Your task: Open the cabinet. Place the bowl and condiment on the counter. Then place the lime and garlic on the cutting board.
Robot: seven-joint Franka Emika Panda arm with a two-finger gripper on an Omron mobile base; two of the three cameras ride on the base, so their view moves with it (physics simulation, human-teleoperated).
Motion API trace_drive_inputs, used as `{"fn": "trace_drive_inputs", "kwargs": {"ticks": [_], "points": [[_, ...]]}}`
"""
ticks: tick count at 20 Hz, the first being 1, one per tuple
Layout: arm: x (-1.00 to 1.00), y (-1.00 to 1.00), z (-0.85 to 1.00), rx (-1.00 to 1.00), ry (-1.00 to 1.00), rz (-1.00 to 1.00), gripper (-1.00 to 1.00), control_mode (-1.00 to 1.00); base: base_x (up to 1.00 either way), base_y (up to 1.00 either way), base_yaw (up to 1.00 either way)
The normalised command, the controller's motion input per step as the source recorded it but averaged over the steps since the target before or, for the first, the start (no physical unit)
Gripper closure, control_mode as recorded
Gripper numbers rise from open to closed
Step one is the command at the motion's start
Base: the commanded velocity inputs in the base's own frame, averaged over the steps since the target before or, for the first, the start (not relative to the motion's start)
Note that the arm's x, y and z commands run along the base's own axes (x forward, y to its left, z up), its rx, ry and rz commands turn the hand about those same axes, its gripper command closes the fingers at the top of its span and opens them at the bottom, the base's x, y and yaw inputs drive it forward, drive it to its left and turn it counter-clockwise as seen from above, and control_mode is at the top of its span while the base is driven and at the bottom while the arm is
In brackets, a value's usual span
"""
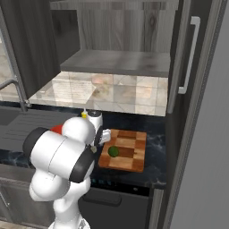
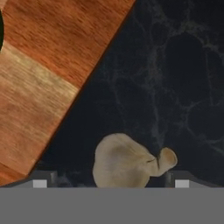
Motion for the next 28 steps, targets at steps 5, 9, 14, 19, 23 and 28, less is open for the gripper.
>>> {"fn": "trace_drive_inputs", "kwargs": {"ticks": [5,9,14,19,23,28], "points": [[-0.07,0.0,-0.03,0.0,-0.02,0.1,-1.0,-1.0,0.0,0.0,0.0],[-0.06,-0.02,0.0,0.0,-0.02,0.06,-1.0,-1.0,0.0,0.0,0.0],[-0.12,-0.09,0.0,0.0,-0.01,0.02,-1.0,-1.0,0.0,0.0,0.0],[0.0,-0.17,0.0,0.0,0.0,0.09,-1.0,-1.0,0.0,0.0,0.0],[0.11,-0.02,-0.11,0.0,0.0,0.15,-1.0,-1.0,0.0,0.0,0.0],[0.16,0.0,-0.19,0.0,0.0,0.19,-1.0,-1.0,0.0,0.0,0.0]]}}
